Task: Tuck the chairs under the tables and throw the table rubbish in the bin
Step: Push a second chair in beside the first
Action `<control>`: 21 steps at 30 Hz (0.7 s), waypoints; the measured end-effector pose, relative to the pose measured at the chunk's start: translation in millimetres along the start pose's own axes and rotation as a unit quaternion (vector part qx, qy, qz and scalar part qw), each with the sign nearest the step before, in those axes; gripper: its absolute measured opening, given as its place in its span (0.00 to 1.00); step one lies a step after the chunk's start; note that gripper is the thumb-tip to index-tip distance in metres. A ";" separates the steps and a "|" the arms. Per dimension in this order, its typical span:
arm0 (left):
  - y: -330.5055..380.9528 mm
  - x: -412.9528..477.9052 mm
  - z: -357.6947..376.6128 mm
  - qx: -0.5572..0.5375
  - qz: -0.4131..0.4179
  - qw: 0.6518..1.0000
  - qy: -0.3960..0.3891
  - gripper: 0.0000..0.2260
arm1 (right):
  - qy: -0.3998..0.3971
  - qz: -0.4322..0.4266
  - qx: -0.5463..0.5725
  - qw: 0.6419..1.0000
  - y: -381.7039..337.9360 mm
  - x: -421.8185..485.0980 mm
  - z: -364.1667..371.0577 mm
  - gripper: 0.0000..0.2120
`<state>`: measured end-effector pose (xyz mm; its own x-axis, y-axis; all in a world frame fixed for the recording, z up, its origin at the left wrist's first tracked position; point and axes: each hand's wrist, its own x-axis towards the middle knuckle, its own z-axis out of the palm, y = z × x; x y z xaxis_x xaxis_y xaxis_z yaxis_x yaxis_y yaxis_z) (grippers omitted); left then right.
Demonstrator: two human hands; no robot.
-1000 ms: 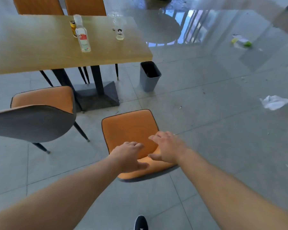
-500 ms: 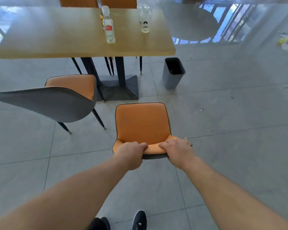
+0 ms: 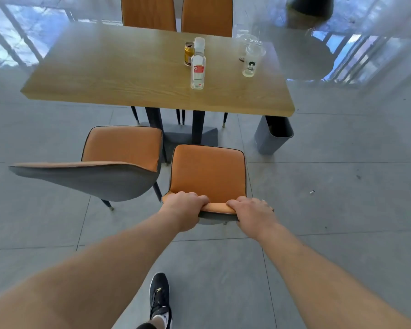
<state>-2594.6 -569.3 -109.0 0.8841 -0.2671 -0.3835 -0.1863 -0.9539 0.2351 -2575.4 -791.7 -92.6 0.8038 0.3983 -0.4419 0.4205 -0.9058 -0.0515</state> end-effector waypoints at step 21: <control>-179.9 -2.5 -50.3 0.066 -0.176 0.980 0.065 0.20 | -0.020 -0.008 -0.008 1.000 -47.4 112.7 -67.8 0.25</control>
<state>-2541.7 -390.1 -105.5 0.9491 0.0938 -0.3008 0.0943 -0.9955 -0.0129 -2476.2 -694.0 -79.2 0.7796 0.4070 -0.4759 0.4405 -0.8966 -0.0452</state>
